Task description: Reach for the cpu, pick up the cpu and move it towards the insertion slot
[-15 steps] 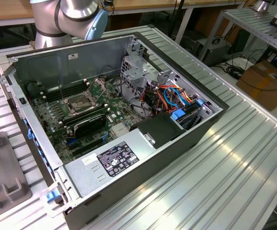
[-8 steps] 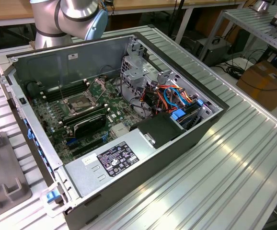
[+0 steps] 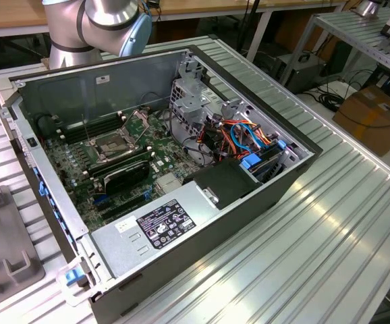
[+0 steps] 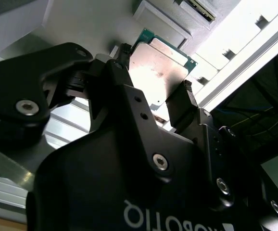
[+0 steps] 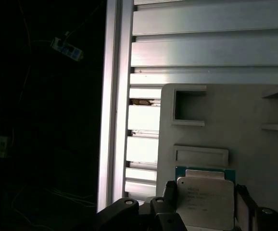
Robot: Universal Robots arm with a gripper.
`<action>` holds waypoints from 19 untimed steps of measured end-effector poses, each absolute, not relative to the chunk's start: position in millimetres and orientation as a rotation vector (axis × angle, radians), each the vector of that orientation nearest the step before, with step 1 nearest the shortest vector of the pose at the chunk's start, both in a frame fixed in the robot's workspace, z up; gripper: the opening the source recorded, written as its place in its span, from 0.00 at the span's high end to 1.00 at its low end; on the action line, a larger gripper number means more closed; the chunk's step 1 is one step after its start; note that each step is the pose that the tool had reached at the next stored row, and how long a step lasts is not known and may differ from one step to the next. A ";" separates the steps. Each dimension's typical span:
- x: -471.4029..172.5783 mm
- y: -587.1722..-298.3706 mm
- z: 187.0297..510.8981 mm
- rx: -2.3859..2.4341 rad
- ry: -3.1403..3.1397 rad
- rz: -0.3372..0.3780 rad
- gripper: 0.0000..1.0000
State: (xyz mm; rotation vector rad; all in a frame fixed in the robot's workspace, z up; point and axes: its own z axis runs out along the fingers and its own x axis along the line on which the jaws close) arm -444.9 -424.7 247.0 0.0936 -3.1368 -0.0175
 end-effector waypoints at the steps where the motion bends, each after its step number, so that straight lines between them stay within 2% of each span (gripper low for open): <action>1: -444.8 -424.7 248.0 0.094 -3.137 -0.017 0.45; 19: -443.9 -424.7 260.0 0.094 -3.137 -0.017 0.45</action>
